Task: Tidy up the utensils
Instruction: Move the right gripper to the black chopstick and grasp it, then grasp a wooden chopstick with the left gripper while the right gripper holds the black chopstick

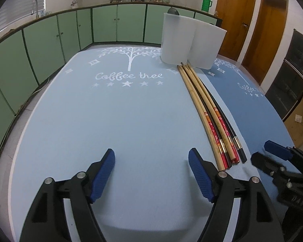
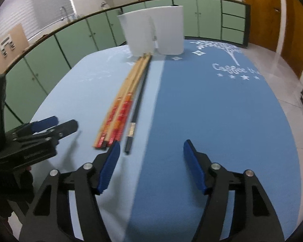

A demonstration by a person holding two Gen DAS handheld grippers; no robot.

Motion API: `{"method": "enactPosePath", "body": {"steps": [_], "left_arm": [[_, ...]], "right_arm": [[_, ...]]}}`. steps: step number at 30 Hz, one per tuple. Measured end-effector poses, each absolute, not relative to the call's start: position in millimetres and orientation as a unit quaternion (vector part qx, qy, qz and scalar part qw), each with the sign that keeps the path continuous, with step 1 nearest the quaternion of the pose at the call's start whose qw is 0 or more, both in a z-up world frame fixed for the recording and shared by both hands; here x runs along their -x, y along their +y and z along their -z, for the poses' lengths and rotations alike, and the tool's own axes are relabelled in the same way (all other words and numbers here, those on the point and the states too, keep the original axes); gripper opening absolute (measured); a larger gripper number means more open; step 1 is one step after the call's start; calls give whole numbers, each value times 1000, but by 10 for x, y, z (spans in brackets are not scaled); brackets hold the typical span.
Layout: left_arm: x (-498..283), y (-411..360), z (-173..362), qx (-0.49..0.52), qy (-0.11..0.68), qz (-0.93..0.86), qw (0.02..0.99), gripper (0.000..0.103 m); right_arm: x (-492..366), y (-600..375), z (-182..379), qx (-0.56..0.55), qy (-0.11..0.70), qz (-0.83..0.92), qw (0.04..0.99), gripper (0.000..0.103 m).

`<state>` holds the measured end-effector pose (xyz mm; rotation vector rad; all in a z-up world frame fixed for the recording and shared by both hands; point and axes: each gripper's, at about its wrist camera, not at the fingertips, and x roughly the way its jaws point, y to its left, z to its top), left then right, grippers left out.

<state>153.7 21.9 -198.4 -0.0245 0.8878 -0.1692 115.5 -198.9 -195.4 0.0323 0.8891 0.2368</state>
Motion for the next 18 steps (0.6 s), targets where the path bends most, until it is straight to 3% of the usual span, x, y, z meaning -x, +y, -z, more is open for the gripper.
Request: {"method": "enactPosePath", "body": {"steps": [5, 8, 10, 12, 18], "left_arm": [[-1498, 246, 1971, 10, 428, 81, 900, 75], [-1493, 240, 1967, 9, 429, 82, 899, 75], [-1496, 218, 1972, 8, 432, 85, 898, 76], [-1498, 189, 1984, 6, 435, 88, 896, 77], [-1453, 33, 1996, -1, 437, 108, 893, 78]], "right_arm": [[-1190, -1845, 2001, 9, 436, -103, 894, 48], [-1224, -1797, 2010, 20, 435, -99, 895, 32], [-1223, -1779, 2013, 21, 435, -109, 893, 14], [-1218, -1782, 2013, 18, 435, -114, 893, 6], [-1205, -2000, 2003, -26, 435, -102, 894, 6]]}}
